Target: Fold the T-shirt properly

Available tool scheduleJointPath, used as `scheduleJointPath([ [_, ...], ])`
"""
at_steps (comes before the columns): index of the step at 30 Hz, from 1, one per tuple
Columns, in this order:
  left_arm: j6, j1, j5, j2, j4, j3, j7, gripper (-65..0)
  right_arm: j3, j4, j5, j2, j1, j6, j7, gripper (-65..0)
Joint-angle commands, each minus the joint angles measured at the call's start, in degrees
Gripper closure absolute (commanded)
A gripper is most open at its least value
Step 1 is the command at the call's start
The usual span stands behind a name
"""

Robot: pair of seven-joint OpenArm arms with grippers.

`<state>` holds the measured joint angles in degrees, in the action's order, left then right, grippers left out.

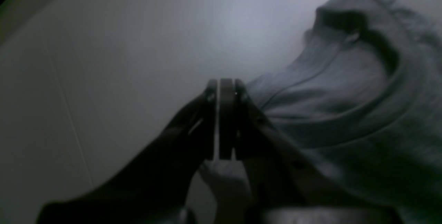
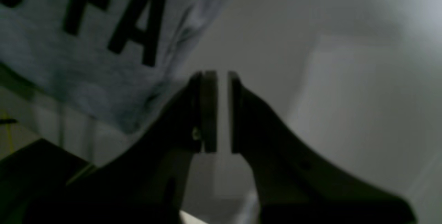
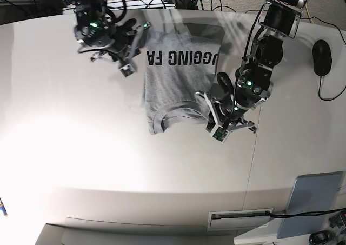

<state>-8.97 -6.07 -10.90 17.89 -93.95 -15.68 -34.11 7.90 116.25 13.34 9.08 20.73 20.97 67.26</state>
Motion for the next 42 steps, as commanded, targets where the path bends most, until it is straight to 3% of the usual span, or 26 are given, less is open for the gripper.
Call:
scheduleJointPath([
  [1,0.2,-0.5,-1.0,0.2,-2.6,1.4,0.7,0.0,-2.0,2.8,0.2,0.3,0.5,0.2,-1.1,-5.7],
  [7,0.2,6.2,-5.9,0.2,-12.9,10.0,-6.6,0.0,-17.2,11.5,3.4,0.3,7.2,0.3,-1.0,-1.5],
  [13,0.2,17.7,-9.4,0.2,-22.5,20.3,-14.3,0.0,-31.2,15.6,10.6,0.3,15.6,2.9,1.2,-1.4],
  [19,-0.1,33.2,-13.3,0.2,-25.3,30.1,-15.0,0.0,-39.7,15.6,15.2,0.3,25.4,5.4,2.2,-1.4],
  [22,-3.7,42.2,-17.2,0.2,-25.3,34.5,-14.8,0.0,-42.1,15.4,15.1,0.3,30.7,7.1,3.8,-1.4],
  [27,-7.7,56.8,-20.6,0.0,-24.9,37.7,-10.3,0.0,-42.4,13.2,15.1,0.3,38.7,7.1,5.0,-1.5],
  [30,-8.8,62.7,-20.2,-0.5,-23.0,37.7,-9.4,0.0,-42.4,7.2,15.1,0.3,41.0,7.4,3.6,-1.5],
  [33,-12.0,65.2,-18.2,-2.2,-18.4,37.7,-9.3,0.0,-42.4,-2.6,12.6,0.3,40.9,10.3,0.1,-1.5],
  [36,-15.9,64.9,-16.8,-4.4,-10.4,37.7,-8.1,0.0,-42.4,-14.5,9.0,0.3,39.3,12.0,-5.2,-1.5],
  [41,-23.5,60.8,-13.6,-5.9,8.4,37.6,-0.1,-0.3,-42.4,-37.2,2.3,1.7,31.3,16.4,-10.0,-1.5],
  [42,-24.3,59.2,-12.7,-6.0,12.5,37.6,0.8,-3.6,-42.4,-42.2,1.2,2.4,29.2,17.5,-12.0,-1.5],
])
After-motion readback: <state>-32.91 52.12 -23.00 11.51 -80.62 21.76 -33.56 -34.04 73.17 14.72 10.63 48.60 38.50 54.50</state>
